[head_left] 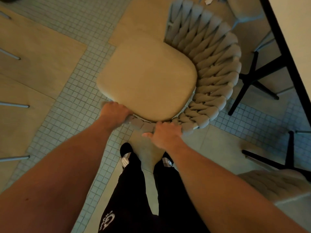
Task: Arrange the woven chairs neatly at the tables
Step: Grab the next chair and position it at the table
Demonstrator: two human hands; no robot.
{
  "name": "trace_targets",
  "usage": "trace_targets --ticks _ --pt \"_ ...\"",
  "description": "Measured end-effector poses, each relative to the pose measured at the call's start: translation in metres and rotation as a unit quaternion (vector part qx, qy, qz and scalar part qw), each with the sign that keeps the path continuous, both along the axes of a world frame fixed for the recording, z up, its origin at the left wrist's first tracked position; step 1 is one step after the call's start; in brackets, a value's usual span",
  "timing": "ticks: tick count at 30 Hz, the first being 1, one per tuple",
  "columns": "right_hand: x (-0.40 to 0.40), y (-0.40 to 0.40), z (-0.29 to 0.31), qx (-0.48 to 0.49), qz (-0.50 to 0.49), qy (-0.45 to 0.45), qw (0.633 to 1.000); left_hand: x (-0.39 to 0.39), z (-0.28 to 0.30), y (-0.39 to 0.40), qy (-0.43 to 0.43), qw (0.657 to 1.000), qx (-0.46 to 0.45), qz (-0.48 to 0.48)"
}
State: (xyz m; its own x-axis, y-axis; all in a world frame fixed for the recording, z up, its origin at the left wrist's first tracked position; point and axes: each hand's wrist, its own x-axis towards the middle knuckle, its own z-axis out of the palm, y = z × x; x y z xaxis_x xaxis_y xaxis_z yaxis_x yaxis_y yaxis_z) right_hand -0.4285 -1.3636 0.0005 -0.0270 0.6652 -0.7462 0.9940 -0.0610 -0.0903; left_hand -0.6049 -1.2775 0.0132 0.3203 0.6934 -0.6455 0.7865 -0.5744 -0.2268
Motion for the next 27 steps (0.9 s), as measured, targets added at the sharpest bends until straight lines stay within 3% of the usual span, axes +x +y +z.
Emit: trace_targets --ticks 4,13,21,27 --pt "-0.028 0.018 -0.002 -0.013 -0.041 0.048 0.998 -0.006 -0.013 0.021 0.038 0.997 0.037 0.06" --pt "0.05 0.01 -0.008 -0.016 0.117 0.068 0.991 0.046 -0.026 -0.013 0.052 0.993 -0.087 0.062" --pt "0.111 0.018 -0.011 -0.027 0.188 0.011 0.982 0.11 -0.022 -0.057 -0.082 0.987 -0.109 0.083" --pt "0.15 0.032 0.002 -0.033 0.251 -0.04 0.967 0.137 -0.03 -0.072 -0.126 0.981 -0.093 0.116"
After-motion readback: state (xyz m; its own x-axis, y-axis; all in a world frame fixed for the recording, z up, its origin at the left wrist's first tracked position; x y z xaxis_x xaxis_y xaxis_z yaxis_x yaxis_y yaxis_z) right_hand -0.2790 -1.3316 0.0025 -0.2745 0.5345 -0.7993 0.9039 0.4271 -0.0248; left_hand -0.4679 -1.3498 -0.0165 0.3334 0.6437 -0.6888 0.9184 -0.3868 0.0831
